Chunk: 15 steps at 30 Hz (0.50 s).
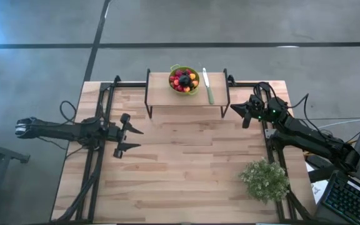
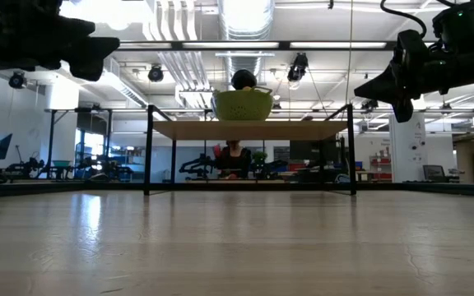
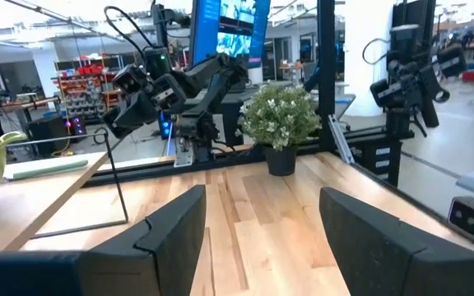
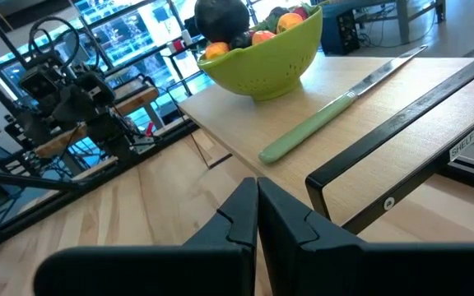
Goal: Pick & Place Fruit
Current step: Return to Home Position
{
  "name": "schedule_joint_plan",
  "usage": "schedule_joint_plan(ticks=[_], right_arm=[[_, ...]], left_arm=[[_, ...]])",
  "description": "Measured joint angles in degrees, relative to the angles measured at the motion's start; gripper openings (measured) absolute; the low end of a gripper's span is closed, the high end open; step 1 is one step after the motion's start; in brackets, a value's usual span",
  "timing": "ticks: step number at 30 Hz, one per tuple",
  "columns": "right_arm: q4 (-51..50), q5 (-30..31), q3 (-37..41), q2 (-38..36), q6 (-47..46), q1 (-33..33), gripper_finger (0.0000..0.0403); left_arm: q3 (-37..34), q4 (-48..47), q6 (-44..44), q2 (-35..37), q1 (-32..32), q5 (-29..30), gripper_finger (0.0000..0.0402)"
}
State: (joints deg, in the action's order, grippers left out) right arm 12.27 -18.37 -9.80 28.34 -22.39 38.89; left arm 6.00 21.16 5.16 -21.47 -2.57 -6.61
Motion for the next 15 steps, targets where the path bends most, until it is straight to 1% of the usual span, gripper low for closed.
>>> schedule_joint_plan(ticks=[5, 15], right_arm=[[0.0, 0.0, 0.0, 0.0, 0.0, 0.0, 0.0009], [0.0, 0.0, 0.0, 0.0, 0.0, 0.0, 0.0008]], left_arm=[[-0.9, -3.5, 0.3, 3.8, 0.0, 0.0, 0.0243], [-5.5, -5.1, 0.1, 9.9, 0.0, 0.0, 0.0243]])
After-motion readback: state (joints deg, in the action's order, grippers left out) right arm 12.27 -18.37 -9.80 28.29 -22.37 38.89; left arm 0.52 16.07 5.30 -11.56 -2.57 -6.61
